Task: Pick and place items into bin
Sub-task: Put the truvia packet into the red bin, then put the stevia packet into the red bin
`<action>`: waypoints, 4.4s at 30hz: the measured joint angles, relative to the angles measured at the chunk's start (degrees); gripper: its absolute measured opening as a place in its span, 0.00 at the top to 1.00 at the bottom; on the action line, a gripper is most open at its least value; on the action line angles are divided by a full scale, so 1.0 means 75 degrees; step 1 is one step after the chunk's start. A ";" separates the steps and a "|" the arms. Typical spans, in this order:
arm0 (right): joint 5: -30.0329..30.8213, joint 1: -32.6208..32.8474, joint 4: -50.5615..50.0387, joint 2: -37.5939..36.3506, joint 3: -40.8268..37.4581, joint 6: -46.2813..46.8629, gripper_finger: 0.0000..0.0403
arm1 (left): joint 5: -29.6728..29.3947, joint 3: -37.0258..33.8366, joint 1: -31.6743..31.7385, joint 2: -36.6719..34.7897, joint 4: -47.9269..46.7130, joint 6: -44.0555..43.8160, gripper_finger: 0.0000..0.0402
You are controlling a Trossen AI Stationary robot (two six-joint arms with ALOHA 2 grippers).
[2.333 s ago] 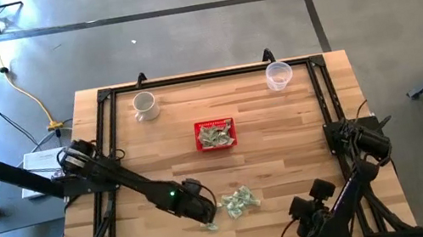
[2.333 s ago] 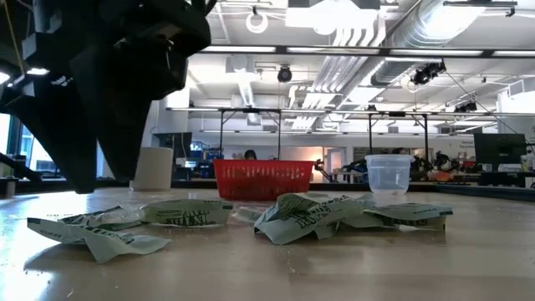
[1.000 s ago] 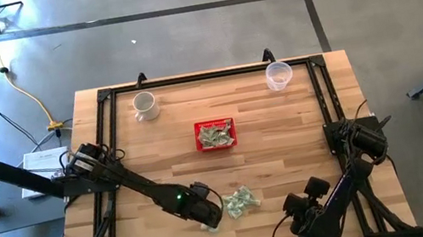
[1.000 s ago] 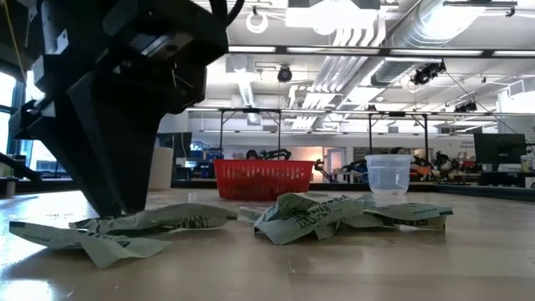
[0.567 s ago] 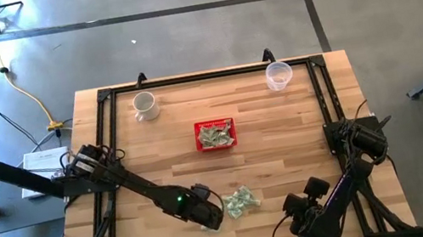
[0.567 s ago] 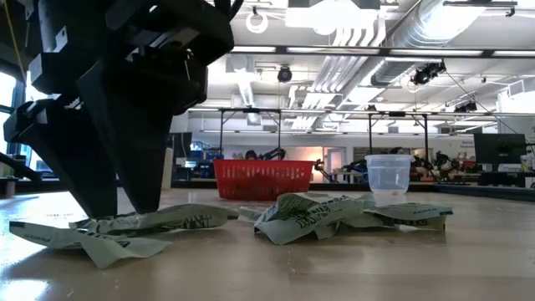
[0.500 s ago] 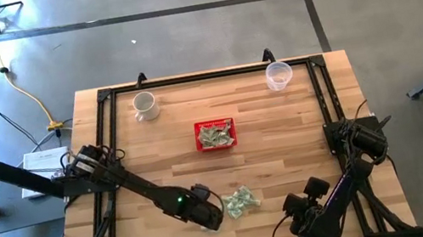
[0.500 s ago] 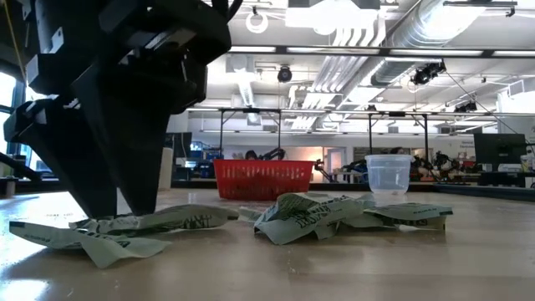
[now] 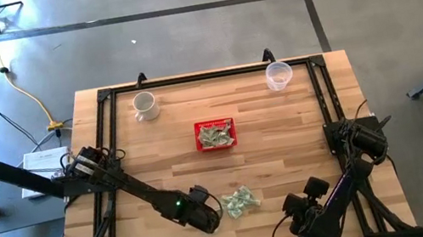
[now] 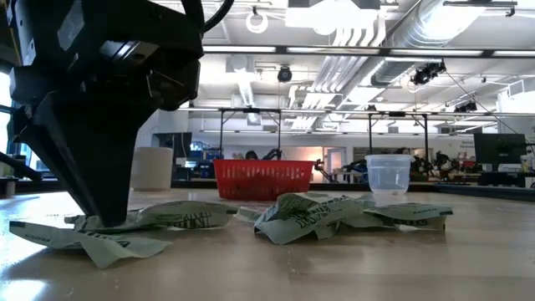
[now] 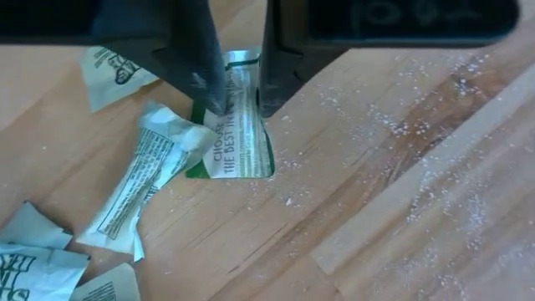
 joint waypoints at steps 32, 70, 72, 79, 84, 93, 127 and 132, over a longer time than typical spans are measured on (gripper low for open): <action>0.0126 -0.0114 0.0485 0.0000 -0.0003 0.0477 0.35 | -0.0900 0.2722 0.4867 -0.0603 -0.2883 0.7265 0.84; 0.1126 -0.5677 0.6977 -0.3054 -0.2381 -0.4895 0.83 | -0.0308 -0.2732 0.1879 -0.5977 -0.0397 0.3633 0.71; 0.0904 -0.6191 0.7440 -0.3031 -0.2381 -0.5189 0.95 | -0.1080 -0.2941 0.1471 -0.6436 -0.0391 0.2776 0.72; -0.0005 -0.7448 0.8681 -0.2395 -0.2366 -0.5722 0.93 | -0.2293 -0.3136 0.0675 -0.7188 -0.0476 0.1555 0.73; -0.0530 -0.7762 0.9787 -0.1809 -0.2366 -0.5891 0.99 | -0.2396 -0.3136 0.0492 -0.7153 -0.0527 0.1301 0.72; -0.0905 -0.7839 1.0404 -0.0954 -0.2369 -0.5639 0.99 | -0.2396 -0.3136 0.0503 -0.7134 -0.0726 0.1281 0.72; 0.1266 -0.5075 0.4573 -0.2164 -0.0533 -0.9798 0.86 | -0.1612 -0.3122 0.0507 -0.5581 0.0794 0.2310 0.67; 0.1952 -0.3748 0.2856 -0.2498 -0.0870 -0.7581 0.68 | -0.0838 -0.2890 0.0510 -0.4274 0.1889 0.2422 0.50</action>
